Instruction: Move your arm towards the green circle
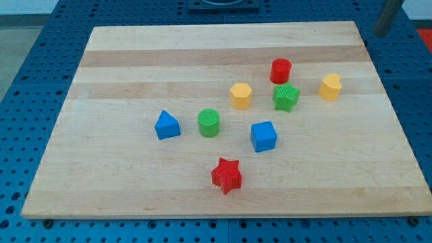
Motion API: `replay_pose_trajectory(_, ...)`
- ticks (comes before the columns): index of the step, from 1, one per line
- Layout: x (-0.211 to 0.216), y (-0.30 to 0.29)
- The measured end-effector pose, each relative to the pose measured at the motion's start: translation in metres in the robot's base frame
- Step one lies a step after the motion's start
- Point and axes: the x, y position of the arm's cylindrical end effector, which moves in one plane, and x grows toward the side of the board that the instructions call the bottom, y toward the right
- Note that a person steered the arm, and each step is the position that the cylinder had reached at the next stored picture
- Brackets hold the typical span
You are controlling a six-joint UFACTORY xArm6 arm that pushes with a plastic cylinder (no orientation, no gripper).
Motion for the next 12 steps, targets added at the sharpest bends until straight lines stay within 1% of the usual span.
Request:
replay_pose_trajectory(1,0.010,-0.016)
replay_pose_trajectory(2,0.010,-0.016)
replay_pose_trajectory(3,0.010,-0.028)
replay_pose_trajectory(4,0.012,-0.082)
replay_pose_trajectory(6,0.016,-0.243)
replay_pose_trajectory(8,0.037,-0.345)
replay_pose_trajectory(9,0.071,-0.376)
replay_pose_trajectory(11,0.152,-0.372)
replay_pose_trajectory(12,0.183,-0.367)
